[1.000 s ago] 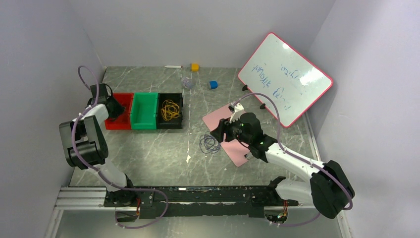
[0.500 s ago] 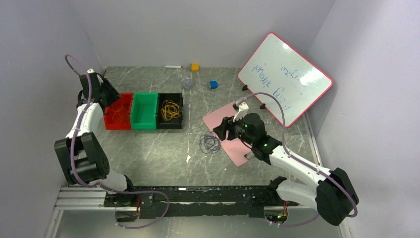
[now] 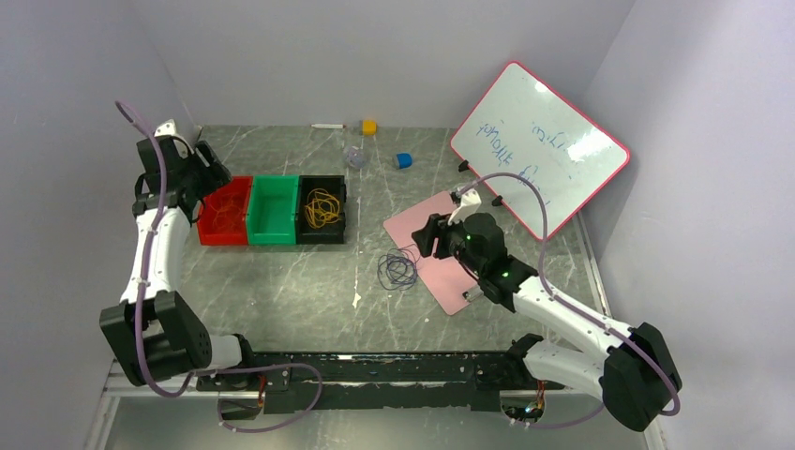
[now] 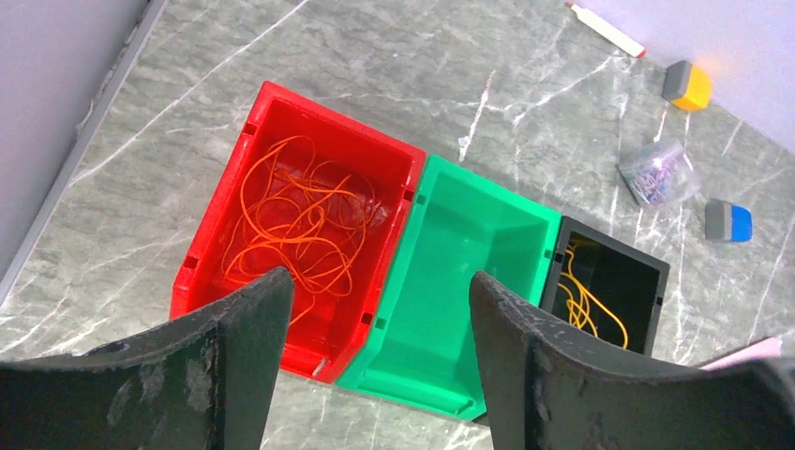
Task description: Untangle the cables
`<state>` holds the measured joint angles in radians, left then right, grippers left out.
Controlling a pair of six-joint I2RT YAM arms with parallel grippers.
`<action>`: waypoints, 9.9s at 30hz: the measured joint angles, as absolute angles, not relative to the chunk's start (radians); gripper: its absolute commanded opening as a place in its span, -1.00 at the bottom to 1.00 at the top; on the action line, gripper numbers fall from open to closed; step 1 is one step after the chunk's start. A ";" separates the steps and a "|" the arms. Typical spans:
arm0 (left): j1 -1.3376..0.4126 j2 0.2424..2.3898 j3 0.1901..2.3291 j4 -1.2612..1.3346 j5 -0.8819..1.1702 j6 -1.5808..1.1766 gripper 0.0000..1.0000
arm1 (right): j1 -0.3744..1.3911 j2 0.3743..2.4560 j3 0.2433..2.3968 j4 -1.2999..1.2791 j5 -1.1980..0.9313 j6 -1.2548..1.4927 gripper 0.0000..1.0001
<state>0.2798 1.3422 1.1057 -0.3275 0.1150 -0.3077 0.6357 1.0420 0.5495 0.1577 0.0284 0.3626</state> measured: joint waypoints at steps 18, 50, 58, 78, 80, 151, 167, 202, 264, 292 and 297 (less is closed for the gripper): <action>-0.266 1.110 1.023 -0.378 0.129 -0.342 0.29 | 0.601 1.129 0.608 0.010 0.041 0.393 0.20; -0.767 1.625 0.939 -0.076 0.052 -0.535 0.21 | 0.442 1.634 0.759 0.056 -0.297 0.392 -0.53; -0.777 1.706 0.960 -0.072 0.019 -0.538 0.28 | 0.439 1.665 0.759 0.062 -0.352 0.382 -0.90; -0.822 1.818 1.000 -0.006 -0.042 -0.538 0.10 | 0.420 1.475 0.771 0.072 -0.395 0.408 -1.00; -0.826 1.823 1.000 0.003 -0.051 -0.539 0.06 | 0.414 1.438 0.789 0.055 -0.392 0.408 -1.00; -0.850 1.764 0.821 0.220 -0.157 -0.585 -0.61 | 0.375 0.883 1.449 -0.165 0.286 0.136 -1.00; -0.848 1.584 0.712 0.126 -0.168 -0.537 0.09 | 0.374 0.921 1.422 -0.127 0.066 0.107 -1.00; -0.848 1.679 1.031 0.395 0.178 -0.332 0.71 | 0.374 0.966 1.361 -0.104 0.081 0.312 -1.00; -0.895 1.639 0.946 0.274 0.018 -0.321 0.46 | 0.374 0.839 1.388 -0.067 0.250 0.154 -1.00; -0.848 1.678 0.933 0.177 0.078 -0.295 -0.86 | 0.374 0.809 1.373 -0.073 0.336 0.099 -1.00; -0.848 1.534 0.822 0.130 -0.005 -0.333 -0.86 | 0.374 0.766 1.372 -0.036 0.418 0.037 -1.00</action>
